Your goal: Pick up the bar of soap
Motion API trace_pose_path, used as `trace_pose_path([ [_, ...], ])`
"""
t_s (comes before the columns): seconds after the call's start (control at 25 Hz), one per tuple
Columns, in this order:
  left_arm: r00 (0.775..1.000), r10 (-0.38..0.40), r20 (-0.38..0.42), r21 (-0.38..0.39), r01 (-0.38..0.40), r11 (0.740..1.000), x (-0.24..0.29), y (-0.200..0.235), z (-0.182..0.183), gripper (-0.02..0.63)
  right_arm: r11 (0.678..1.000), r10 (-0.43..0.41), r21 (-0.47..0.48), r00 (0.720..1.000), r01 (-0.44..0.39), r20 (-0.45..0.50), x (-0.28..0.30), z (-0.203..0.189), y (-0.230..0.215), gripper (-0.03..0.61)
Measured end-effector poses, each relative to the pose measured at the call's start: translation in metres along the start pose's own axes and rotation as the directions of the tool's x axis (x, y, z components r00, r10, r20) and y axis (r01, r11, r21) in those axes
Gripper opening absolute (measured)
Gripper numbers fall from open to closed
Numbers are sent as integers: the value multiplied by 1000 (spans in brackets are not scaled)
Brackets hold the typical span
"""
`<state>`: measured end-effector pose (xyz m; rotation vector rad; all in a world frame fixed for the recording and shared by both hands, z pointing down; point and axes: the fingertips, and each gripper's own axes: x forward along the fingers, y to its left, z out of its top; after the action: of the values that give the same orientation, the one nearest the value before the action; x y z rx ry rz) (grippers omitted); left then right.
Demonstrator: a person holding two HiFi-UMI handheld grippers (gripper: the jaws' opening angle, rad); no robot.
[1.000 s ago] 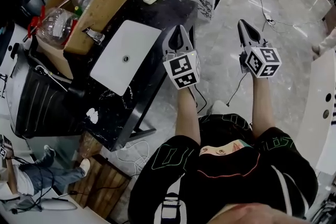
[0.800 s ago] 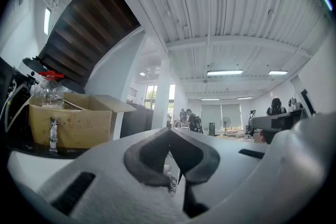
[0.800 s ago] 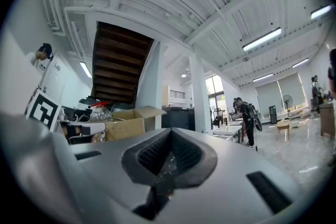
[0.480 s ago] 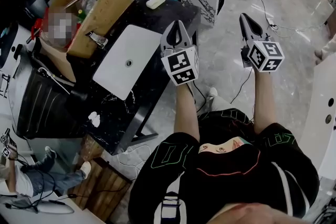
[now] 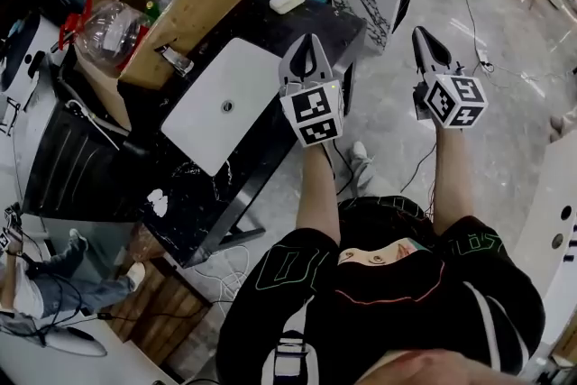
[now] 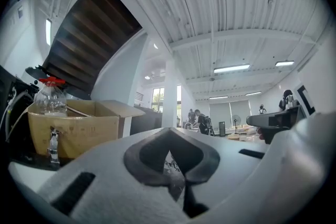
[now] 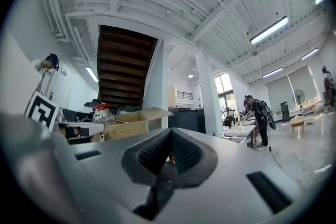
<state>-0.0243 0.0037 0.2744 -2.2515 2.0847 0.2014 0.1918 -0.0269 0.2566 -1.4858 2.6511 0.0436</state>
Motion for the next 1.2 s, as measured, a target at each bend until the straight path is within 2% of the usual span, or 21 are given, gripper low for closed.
trace_pose_path([
  [0.44, 992, 12, -126, -51, -19, 999, 98, 5, -73, 8, 996, -5, 91, 995, 14, -96, 88, -65, -69, 6],
  [0.56, 986, 34, -161, -67, -45, 997, 121, 14, -94, 8, 993, 5, 117, 992, 10, -126, 113, -83, -83, 6],
  [0.88, 966, 106, -234, -57, -122, 991, 189, 39, -128, 8, 987, 70, 156, 985, -45, -159, 205, -104, -122, 6],
  [1.2, 933, 248, -260, -25, -263, 964, 233, 91, -142, 8, 966, 214, 184, 960, -180, -183, 302, -127, -114, 6],
])
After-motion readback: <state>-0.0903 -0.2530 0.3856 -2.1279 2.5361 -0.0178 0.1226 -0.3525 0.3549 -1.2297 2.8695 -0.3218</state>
